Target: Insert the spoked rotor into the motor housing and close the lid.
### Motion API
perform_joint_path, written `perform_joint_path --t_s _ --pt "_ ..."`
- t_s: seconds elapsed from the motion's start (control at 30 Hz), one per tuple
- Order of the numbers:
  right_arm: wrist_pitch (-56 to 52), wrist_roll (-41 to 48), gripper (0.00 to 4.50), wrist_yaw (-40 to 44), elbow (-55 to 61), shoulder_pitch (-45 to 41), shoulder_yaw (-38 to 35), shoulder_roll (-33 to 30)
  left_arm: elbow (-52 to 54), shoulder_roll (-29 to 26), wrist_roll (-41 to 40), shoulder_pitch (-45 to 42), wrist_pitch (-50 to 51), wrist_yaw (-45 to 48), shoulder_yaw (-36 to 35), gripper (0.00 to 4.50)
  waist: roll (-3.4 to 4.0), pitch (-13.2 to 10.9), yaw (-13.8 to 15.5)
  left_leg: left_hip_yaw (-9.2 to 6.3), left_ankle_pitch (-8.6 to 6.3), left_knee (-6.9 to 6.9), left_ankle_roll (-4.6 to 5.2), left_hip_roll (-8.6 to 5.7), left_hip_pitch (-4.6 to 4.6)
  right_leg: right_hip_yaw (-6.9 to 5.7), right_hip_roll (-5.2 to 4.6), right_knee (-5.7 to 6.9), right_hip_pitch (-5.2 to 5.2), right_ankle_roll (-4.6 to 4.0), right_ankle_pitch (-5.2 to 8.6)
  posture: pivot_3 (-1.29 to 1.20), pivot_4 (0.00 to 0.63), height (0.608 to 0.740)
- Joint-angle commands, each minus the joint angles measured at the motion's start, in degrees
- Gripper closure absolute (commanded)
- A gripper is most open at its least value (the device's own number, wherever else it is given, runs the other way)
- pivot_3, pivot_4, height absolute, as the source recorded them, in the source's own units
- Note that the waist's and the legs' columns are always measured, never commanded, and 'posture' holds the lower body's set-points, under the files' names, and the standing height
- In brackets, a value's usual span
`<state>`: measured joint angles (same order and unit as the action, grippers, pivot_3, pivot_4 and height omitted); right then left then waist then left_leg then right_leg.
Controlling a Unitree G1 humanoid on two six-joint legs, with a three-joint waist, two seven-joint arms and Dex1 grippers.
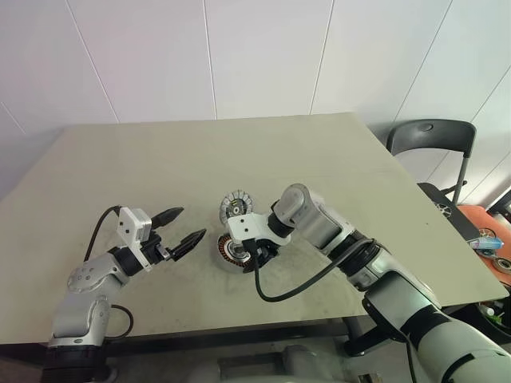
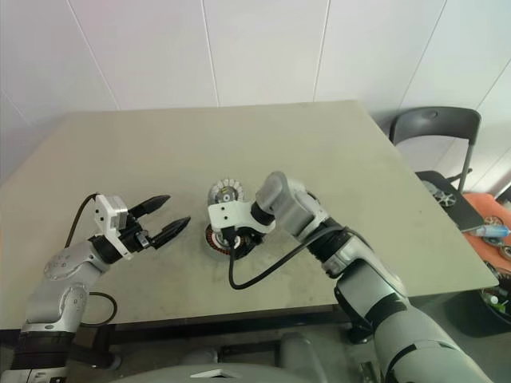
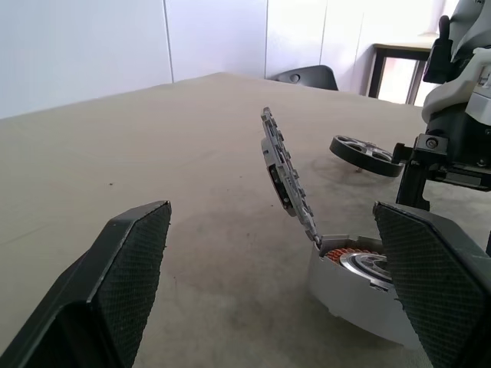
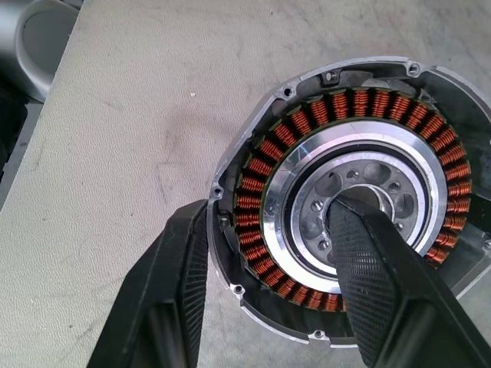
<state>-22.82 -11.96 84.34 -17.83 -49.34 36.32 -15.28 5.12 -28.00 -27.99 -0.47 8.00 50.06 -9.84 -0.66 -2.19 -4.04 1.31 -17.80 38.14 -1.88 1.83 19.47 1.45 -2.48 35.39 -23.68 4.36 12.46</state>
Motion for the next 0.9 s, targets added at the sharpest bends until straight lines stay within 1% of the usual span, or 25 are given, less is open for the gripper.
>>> perform_joint_path --t_s 0.03,0.13,0.17,0.37,0.5,0.57,0.63,0.73,0.9 --pt "0.77 2.81 1.21 -0.40 1.95 -0.14 -0.93 1.48 2.34 -0.36 -0.19 -0.20 -0.69 -0.07 -0.45 0.00 0.00 0.00 0.02 0.00 0.00 0.00 0.00 0.00 0.01 0.00 0.00 0.00 -0.01 0.00 0.00 0.00 0.000 0.740" --pt "-0.35 3.89 0.23 -0.56 1.78 -0.12 -1.48 1.59 2.29 -0.38 -0.14 -0.20 -0.72 -0.08 -0.43 0.00 0.00 0.00 0.08 0.00 0.00 0.00 0.00 0.00 0.01 0.00 -0.01 0.00 0.00 0.00 0.00 0.00 0.000 0.740" --pt "-0.59 4.31 0.11 -0.40 1.71 -0.09 -1.63 1.46 2.24 -0.39 -0.12 -0.24 -0.72 -0.08 -0.41 0.00 -0.01 0.00 0.16 0.00 0.00 0.00 0.00 0.00 0.00 0.00 -0.01 -0.02 0.02 0.00 0.00 0.00 0.000 0.740" --pt "-2.22 10.52 0.11 -0.79 1.94 -0.17 -6.45 1.40 2.57 -0.52 -0.53 0.17 -0.40 0.08 -0.61 0.00 -0.01 -0.01 0.12 0.00 0.00 0.02 0.00 -0.01 0.01 0.00 -0.03 -0.09 0.06 -0.01 0.01 0.00 0.000 0.740" --pt "-3.48 17.08 0.11 -3.59 0.87 -1.63 -14.16 2.95 4.00 -1.38 -3.47 2.42 1.60 1.41 -2.47 0.00 0.00 -0.01 0.01 0.00 0.00 0.00 0.00 0.00 0.02 0.00 -0.02 -0.09 0.03 -0.01 0.00 0.00 0.000 0.740" --pt "-3.98 22.36 0.11 -4.61 1.44 -2.19 -20.27 3.28 3.31 -1.15 -4.64 4.11 1.45 -0.64 -6.12 0.00 0.00 -0.03 0.02 0.00 0.00 0.00 0.00 0.00 0.02 0.00 -0.02 -0.08 0.01 -0.01 0.00 0.00 0.000 0.740" --pt "-4.61 25.80 0.11 -5.79 1.78 -2.54 -24.03 3.35 2.16 -0.95 -4.80 5.36 1.19 -2.55 -8.53 0.00 0.01 -0.03 0.08 -0.01 0.00 0.00 0.00 0.02 0.02 0.00 -0.02 -0.07 0.01 -0.01 0.00 0.00 0.000 0.740" --pt "-6.25 29.02 0.11 -10.49 -1.14 -3.70 -29.61 3.31 1.10 -0.14 -4.61 8.64 0.39 -3.31 -10.56 0.00 0.02 -0.04 0.08 0.00 0.00 0.00 0.00 0.01 0.01 -0.01 -0.06 -0.09 0.03 -0.02 0.01 0.00 0.000 0.740" --pt "-7.39 31.29 0.11 -13.84 -0.36 -2.41 -31.15 3.58 -0.98 0.19 -1.89 9.72 -0.47 -4.08 -9.76 0.00 0.03 -0.05 0.12 0.03 -0.01 0.00 0.00 0.00 0.06 -0.01 -0.09 -0.18 0.01 -0.05 0.03 0.00 0.000 0.740"
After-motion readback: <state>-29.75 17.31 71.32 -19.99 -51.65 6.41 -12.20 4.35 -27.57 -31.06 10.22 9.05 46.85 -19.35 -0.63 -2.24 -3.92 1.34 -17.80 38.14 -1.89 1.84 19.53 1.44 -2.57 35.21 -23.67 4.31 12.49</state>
